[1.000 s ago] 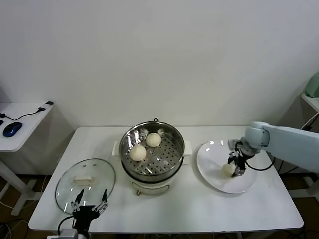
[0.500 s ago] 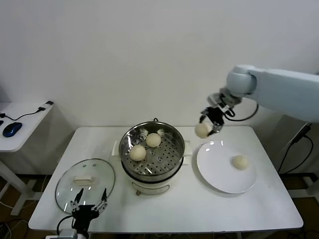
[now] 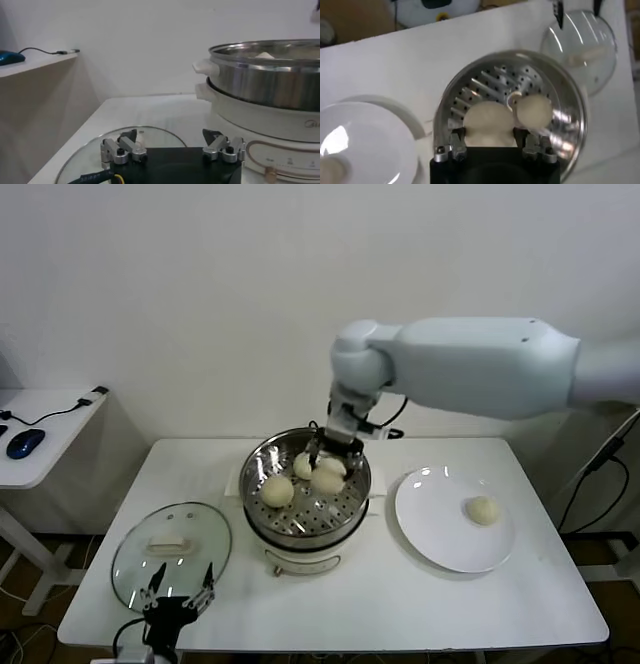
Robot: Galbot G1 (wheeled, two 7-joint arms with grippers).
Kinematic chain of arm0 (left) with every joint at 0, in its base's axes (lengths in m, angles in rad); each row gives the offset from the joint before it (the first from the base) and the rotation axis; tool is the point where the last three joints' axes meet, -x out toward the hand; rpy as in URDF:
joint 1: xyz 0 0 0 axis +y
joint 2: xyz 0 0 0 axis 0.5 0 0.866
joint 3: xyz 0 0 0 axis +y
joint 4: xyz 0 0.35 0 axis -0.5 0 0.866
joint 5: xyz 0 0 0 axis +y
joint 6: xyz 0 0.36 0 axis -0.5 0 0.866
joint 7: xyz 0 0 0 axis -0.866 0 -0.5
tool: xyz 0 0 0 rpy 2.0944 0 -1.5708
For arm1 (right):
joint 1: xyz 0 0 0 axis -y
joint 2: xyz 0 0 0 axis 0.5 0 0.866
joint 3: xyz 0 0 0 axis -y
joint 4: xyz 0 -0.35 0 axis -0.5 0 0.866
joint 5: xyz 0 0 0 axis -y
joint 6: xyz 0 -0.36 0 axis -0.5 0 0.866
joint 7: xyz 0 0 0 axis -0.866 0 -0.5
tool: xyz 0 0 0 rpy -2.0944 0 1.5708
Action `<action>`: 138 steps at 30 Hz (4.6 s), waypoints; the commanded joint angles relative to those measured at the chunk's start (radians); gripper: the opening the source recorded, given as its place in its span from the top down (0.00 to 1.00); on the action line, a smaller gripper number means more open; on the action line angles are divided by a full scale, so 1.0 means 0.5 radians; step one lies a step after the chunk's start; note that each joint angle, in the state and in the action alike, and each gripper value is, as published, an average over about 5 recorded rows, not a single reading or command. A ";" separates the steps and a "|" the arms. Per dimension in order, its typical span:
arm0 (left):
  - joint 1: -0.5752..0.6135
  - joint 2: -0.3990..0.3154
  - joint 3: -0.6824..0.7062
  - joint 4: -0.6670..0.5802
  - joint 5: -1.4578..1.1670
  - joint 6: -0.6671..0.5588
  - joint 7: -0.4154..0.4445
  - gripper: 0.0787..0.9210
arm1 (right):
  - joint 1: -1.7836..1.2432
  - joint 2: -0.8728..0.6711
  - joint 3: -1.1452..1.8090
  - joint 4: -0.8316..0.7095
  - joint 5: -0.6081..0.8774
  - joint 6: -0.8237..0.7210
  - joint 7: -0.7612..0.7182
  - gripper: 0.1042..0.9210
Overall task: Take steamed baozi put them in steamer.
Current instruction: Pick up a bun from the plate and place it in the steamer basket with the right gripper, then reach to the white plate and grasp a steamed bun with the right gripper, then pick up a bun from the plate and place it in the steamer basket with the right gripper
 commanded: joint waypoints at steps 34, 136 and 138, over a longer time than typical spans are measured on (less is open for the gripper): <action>-0.001 0.005 -0.003 0.004 -0.001 -0.003 -0.009 0.12 | 0.226 -0.374 -0.095 -0.303 0.491 0.179 -0.231 0.12; 0.017 0.014 -0.005 -0.028 0.003 0.004 -0.014 0.12 | -0.088 -0.215 -0.274 0.046 1.558 -1.612 0.777 0.33; 0.021 0.014 -0.008 -0.037 0.000 0.008 -0.012 0.12 | -0.159 -0.206 -0.271 0.007 1.512 -1.627 0.794 0.33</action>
